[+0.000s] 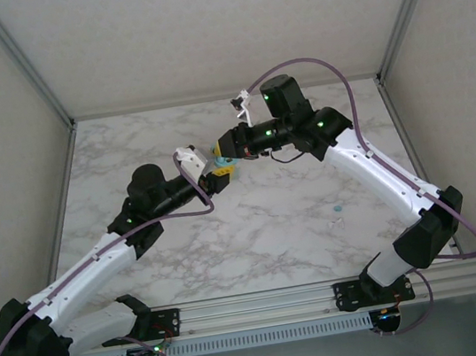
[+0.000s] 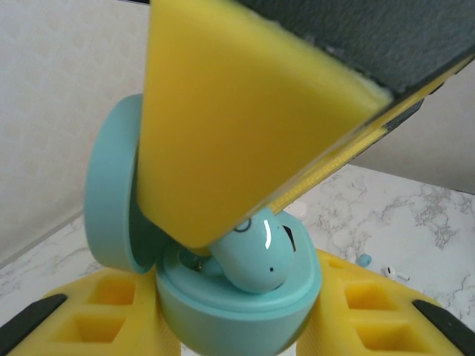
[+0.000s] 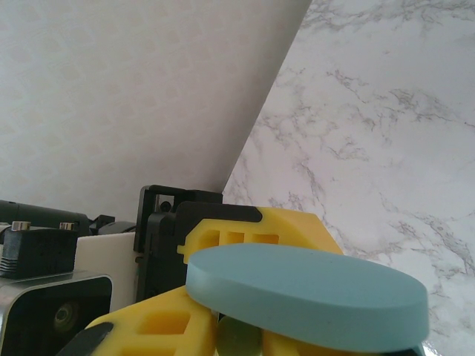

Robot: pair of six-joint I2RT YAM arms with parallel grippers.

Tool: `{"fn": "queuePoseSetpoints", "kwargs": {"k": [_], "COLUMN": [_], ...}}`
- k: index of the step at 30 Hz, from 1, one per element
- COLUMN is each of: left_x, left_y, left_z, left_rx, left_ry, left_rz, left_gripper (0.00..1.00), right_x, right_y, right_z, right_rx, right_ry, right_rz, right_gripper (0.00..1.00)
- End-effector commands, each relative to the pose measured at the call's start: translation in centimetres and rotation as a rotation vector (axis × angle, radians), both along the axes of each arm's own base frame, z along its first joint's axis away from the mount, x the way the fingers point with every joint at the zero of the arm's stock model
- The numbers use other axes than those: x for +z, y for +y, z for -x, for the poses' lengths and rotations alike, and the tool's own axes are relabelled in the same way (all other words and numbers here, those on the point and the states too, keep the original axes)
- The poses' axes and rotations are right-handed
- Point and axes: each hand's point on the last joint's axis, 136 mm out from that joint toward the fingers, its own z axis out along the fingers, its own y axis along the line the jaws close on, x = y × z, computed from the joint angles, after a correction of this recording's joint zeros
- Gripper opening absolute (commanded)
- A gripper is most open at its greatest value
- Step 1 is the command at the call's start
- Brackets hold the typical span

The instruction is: Insert the wireless bluetooth earbuds into the charging case

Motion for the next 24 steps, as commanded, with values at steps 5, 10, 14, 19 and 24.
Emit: {"fn": "queuePoseSetpoints", "kwargs": {"k": [5,10,14,19,24], "left_x": [5.2,5.2,5.2,4.8,4.5], "left_y": [0.5,0.5,0.4,0.4,0.5], "left_z": [1.0,0.9,0.9,0.8,0.6], "left_rx": [-0.011,-0.011,-0.012,-0.006,0.004], "left_ry": [-0.136,-0.125,-0.115,-0.098,-0.09], "left_rz": [0.112,0.125,0.135,0.141,0.138], "left_gripper": [0.21,0.21,0.21,0.21,0.21], "right_x": [-1.6,-1.7,-1.7,-1.0,0.4], "right_y": [-0.1,-0.4,-0.7,-1.0,-1.2], "right_z": [0.4,0.2,0.1,-0.1,0.3], "right_rx": [-0.007,-0.027,-0.044,-0.063,-0.06], "right_ry": [0.057,0.048,0.04,0.015,-0.014], "right_rz": [0.063,0.083,0.094,0.09,0.069], "right_gripper": [0.25,0.27,0.27,0.32,0.37]}}
